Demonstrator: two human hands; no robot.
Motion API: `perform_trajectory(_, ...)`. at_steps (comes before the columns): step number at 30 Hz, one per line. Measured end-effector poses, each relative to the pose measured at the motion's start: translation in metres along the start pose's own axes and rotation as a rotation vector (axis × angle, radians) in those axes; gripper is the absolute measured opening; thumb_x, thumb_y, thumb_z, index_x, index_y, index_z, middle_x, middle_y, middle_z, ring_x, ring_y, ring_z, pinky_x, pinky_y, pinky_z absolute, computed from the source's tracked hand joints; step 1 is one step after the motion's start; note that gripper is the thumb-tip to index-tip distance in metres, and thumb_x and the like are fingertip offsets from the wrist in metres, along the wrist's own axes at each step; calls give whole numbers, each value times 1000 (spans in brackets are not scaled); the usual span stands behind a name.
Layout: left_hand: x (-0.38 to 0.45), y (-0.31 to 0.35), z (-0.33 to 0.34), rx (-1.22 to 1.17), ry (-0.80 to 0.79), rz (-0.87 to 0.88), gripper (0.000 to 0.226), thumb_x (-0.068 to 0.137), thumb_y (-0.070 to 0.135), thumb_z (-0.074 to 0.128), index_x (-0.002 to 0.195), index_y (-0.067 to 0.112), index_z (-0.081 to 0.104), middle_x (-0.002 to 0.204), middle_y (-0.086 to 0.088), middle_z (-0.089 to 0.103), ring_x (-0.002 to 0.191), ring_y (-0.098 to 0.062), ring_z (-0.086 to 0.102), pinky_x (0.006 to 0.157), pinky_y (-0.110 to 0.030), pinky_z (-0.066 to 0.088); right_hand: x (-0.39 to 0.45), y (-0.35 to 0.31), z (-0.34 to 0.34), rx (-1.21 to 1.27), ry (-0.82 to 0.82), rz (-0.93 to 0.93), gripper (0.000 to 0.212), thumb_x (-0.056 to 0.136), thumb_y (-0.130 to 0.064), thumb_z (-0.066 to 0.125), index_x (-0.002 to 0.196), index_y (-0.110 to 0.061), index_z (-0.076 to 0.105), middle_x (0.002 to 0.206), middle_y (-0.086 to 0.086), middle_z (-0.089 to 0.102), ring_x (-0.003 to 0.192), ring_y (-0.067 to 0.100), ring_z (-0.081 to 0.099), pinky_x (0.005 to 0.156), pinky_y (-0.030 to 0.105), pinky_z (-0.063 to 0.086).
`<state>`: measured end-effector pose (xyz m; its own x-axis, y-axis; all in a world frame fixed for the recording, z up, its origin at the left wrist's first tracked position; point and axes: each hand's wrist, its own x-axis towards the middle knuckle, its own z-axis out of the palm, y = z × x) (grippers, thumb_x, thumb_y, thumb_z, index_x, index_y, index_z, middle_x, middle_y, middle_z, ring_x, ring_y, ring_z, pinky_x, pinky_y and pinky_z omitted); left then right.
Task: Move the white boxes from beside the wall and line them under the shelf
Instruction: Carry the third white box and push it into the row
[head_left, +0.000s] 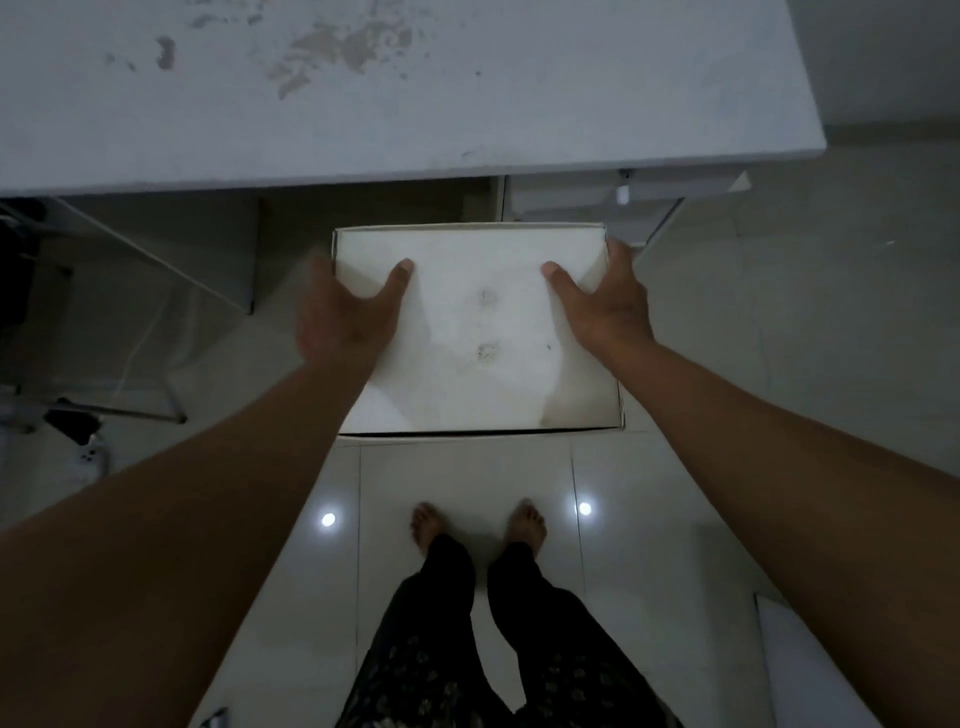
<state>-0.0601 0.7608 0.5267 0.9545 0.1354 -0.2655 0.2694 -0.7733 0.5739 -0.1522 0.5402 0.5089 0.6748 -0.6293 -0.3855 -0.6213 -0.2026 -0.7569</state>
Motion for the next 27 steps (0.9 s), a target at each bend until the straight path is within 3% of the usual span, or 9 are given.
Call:
perform_trajectory(7,23,-51,25,67,-8,-51,84,72,75,62,131,17,46,125,-8,59,116,-33,56,94,-42,44,3,34,57,-11,-39,80,81,86,-58,62,150,-30,22,144,11,39,129,28,42,90,24,30)
perform_trajectory(14,87,-108,43,70,-15,-111,85,72,77,61,132,19,44,126,-9,58,116,-34,55,96,-42,44,34,47,138,-36,-38,83,83,83,-62,62,149,-32,23,142,10,44,127,29,45,101,34,39)
perform_trajectory(18,130,-143,62,51,-13,-115,85,72,76,61,133,20,43,127,-10,57,117,-35,55,96,-43,44,61,57,193,-29,-46,67,81,84,-60,62,149,-31,23,140,11,44,125,28,46,93,27,36)
perform_trajectory(27,225,-239,175,4,23,-121,85,74,74,61,135,18,41,129,-15,56,118,-40,53,95,-44,43,158,140,313,-2,-27,-19,80,82,-60,65,147,-31,27,139,10,46,124,29,48,91,24,35)
